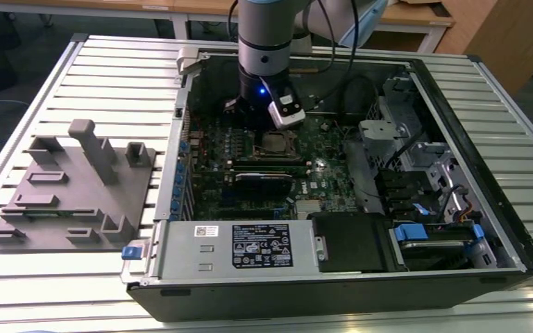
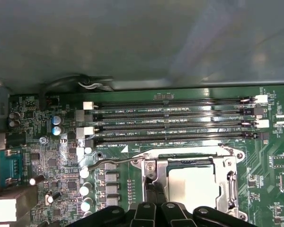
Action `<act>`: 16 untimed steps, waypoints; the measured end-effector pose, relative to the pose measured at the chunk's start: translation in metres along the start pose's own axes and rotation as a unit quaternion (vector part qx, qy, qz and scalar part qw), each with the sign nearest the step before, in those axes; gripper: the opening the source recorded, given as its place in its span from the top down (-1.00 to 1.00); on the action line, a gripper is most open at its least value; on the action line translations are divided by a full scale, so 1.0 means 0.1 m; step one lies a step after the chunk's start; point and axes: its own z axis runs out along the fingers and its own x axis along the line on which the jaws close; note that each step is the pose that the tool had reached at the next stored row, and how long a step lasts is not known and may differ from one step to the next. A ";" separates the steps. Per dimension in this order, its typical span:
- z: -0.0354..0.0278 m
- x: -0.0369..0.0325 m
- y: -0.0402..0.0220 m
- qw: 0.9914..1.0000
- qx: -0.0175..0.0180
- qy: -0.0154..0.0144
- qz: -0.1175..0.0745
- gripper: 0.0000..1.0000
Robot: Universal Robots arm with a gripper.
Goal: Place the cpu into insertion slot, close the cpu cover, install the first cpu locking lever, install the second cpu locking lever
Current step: 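Close the cpu cover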
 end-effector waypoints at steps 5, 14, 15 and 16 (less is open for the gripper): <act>-0.062 -0.001 0.001 1.000 0.000 0.000 0.000 0.79; -0.121 -0.001 0.002 1.000 0.000 0.000 0.000 0.79; -0.122 -0.001 0.001 1.000 0.000 0.000 0.000 0.79; -0.122 -0.002 0.002 1.000 0.000 0.000 0.000 0.79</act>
